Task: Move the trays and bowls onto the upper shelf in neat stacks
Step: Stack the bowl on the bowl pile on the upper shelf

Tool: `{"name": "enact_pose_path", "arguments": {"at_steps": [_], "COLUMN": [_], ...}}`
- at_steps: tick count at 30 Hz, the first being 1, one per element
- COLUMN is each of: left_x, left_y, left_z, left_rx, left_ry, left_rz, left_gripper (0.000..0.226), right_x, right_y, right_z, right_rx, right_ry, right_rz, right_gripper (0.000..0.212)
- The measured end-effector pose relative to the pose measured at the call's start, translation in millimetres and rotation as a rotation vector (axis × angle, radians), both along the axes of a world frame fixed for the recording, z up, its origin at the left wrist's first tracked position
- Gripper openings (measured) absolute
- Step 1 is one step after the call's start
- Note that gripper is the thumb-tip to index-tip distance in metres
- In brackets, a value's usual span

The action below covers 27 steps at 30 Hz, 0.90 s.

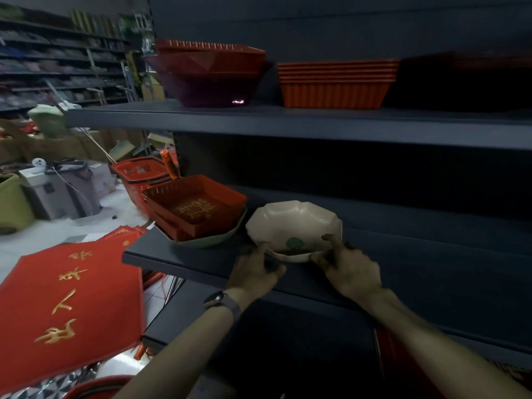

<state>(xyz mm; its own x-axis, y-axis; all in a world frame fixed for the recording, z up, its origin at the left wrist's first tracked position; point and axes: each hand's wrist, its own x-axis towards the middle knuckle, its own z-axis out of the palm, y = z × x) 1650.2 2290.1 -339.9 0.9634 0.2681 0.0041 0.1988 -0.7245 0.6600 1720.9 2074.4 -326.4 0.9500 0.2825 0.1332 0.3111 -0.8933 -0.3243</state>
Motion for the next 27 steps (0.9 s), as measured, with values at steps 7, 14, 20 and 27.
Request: {"name": "enact_pose_path", "arguments": {"at_steps": [7, 14, 20, 27], "left_x": [11.1, 9.6, -2.5, -20.0], "left_y": [-7.6, -4.5, -3.9, -3.9], "left_z": [-7.4, -13.9, -14.7, -3.2], "left_rx": [-0.092, -0.113, -0.178, -0.280], "left_ry": [-0.194, -0.296, -0.305, -0.291], "left_rz": [0.071, 0.106, 0.074, 0.088], "left_gripper": [0.047, 0.051, 0.048, 0.042], "right_x": [9.8, 9.7, 6.6, -18.9], "right_y": [-5.9, -17.2, -37.4, -50.5], "right_z": [-17.2, -20.2, -18.6, -14.5], "right_rx": [0.019, 0.158, 0.128, 0.099], "right_ry": [0.052, 0.028, 0.017, -0.059], "right_rz": [0.012, 0.114, 0.179, 0.194], "right_gripper": [0.059, 0.041, 0.021, 0.029]}}
